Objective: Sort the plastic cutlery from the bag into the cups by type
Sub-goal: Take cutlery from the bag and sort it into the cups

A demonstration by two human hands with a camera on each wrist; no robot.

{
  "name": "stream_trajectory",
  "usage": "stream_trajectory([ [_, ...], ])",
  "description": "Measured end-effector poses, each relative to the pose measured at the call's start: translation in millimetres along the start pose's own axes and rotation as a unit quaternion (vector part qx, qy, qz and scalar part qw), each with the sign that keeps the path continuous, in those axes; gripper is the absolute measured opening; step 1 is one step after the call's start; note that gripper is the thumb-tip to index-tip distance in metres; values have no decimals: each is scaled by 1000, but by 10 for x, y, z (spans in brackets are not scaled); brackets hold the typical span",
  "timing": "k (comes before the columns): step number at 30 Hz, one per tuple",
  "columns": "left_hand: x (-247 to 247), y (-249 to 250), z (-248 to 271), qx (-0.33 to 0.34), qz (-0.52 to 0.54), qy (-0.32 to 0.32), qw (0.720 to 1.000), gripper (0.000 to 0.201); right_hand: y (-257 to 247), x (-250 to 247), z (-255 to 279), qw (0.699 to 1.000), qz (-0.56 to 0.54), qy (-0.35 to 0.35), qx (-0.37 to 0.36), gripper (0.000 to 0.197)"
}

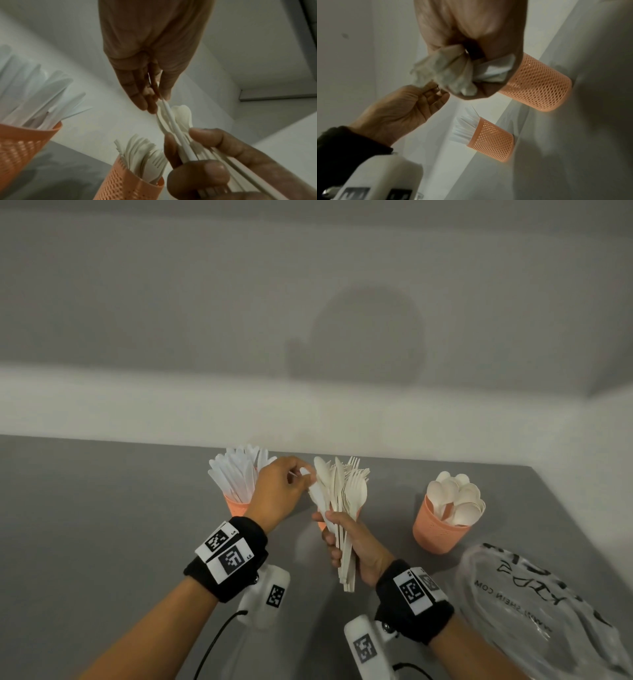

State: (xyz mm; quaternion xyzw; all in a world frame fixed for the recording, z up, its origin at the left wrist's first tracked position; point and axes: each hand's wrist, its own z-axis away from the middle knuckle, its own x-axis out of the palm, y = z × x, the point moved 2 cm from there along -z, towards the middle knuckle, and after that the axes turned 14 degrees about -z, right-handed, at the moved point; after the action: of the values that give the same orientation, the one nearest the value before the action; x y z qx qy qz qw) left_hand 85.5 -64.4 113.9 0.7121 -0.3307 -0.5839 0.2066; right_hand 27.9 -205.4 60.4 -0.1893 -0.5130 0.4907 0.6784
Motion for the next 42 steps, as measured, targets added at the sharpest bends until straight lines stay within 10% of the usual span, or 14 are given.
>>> stream_trajectory([
  [5,-93,-48,-78,-44,92,-32,994,8,-34,17,-7,999,25,10,-31,15],
  [9,-505,-152,-302,-62,124,77,987,11,-39,-13,-40,998,40,21,-53,19],
  [16,-1098,-318,-457,55,-94,219,970,19,-29,-18,-93,996,35,44,-75,13],
  [22,-747,-643,-325,111,-202,176,957,19,-20,36,-95,996,21,68,-57,15],
  [29,-490,-948,-239,17,-219,153,964,18,-95,21,-59,997,14,64,-45,29],
  [37,-277,-1037,-52,44,-389,139,910,7,-90,0,-26,996,16,74,-51,36],
  [42,-244,-889,-51,16,-348,117,930,50,-86,-14,2,994,21,84,-61,24],
])
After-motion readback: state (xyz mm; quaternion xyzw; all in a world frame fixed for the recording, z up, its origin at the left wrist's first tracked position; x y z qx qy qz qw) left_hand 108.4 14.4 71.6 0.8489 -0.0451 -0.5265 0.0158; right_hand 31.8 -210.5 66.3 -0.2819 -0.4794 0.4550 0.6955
